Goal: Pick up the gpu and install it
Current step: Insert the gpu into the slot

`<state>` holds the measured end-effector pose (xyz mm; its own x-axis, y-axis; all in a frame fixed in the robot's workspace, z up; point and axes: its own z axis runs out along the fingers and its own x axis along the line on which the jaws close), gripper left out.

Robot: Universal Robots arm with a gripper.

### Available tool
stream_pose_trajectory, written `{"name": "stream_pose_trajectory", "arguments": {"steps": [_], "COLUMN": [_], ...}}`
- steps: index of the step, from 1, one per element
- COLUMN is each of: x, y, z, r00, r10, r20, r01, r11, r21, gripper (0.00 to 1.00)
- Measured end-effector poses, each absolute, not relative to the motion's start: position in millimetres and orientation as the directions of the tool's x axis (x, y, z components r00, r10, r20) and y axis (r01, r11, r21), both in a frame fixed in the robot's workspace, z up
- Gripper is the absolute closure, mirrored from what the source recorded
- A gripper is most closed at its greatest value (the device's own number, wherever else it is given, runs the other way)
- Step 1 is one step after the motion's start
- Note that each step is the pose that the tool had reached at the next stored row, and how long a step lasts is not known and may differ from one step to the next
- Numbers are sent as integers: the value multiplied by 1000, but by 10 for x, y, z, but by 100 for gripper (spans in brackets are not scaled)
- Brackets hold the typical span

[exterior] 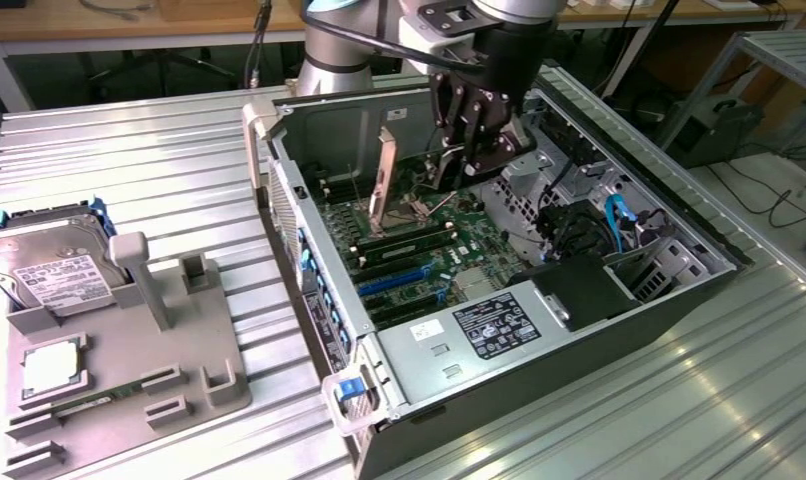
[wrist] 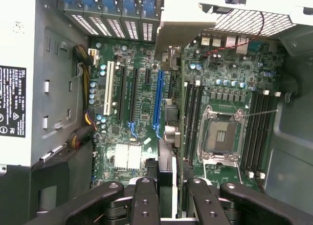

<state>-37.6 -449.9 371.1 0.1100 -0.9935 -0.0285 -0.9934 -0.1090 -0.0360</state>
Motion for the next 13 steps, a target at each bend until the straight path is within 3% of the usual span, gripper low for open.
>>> {"name": "stream_pose_trajectory", "arguments": {"steps": [13], "x": [-376], "y": [-4501], "z": [3591], "r00": [108], "r10": [-994], "r20": [-32], "r01": [-994], "r11": [-108], "r21": [-20], "gripper": [72]}}
